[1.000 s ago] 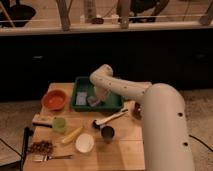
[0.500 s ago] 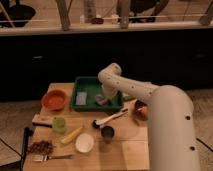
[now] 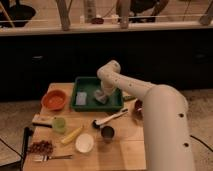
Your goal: Wipe tray with towel
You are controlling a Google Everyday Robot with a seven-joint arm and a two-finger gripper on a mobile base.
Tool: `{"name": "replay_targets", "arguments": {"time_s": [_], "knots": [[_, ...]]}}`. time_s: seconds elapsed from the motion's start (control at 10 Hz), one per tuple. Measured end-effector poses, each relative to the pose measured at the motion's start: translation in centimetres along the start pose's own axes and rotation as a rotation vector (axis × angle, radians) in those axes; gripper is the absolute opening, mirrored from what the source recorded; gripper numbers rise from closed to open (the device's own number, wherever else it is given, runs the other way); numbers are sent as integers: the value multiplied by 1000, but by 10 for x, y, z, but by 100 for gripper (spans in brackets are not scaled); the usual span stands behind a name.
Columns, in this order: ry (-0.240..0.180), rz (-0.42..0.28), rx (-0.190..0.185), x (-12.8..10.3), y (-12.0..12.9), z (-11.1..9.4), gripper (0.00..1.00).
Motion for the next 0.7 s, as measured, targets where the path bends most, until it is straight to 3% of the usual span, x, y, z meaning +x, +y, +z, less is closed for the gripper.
{"name": "replay_targets", "arguments": {"time_s": [0.1, 0.4, 0.7], "knots": [[-15, -35, 8, -13, -12, 0, 3], [-39, -112, 7, -30, -14, 2, 3], [-66, -164, -23, -51, 3, 3, 3]]}}
